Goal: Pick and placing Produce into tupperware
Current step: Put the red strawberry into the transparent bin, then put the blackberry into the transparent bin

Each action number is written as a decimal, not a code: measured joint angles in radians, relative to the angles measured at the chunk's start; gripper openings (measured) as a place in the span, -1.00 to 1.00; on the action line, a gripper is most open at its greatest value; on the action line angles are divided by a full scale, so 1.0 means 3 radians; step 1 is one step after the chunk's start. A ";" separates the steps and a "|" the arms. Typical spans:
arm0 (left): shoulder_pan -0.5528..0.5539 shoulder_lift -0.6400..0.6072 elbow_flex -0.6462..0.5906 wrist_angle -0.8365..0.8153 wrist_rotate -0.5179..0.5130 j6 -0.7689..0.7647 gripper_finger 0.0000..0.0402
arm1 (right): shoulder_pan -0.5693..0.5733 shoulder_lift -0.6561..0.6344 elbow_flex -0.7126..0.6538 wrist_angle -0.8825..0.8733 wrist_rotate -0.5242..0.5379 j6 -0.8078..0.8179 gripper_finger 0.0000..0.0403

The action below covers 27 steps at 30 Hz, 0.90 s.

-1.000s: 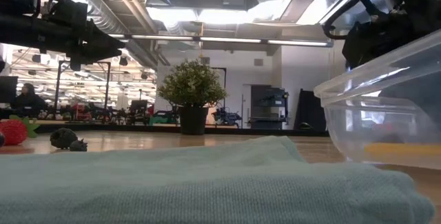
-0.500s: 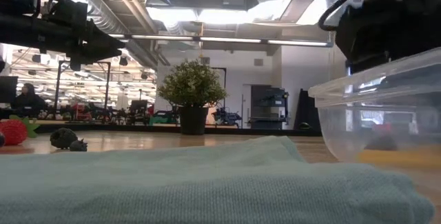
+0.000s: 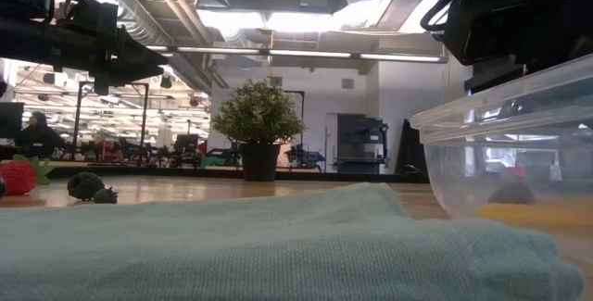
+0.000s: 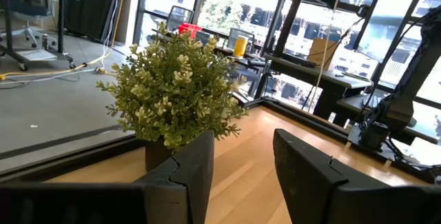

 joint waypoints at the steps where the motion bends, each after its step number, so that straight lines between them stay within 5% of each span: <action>1: 0.0001 -0.0001 0.0000 0.0000 0.0000 0.0000 -0.29 | 0.0000 0.0000 0.0000 0.0000 0.0000 0.0001 -0.30; 14: 0.0001 -0.0001 0.0000 0.0000 0.0001 0.0001 -0.29 | -0.0003 0.0000 0.0000 0.0045 0.0150 0.0019 -0.28; 27: 0.0001 -0.0001 0.0000 0.0000 0.0001 0.0001 -0.29 | -0.0116 -0.0094 0.0002 0.0144 -0.0073 0.0002 0.26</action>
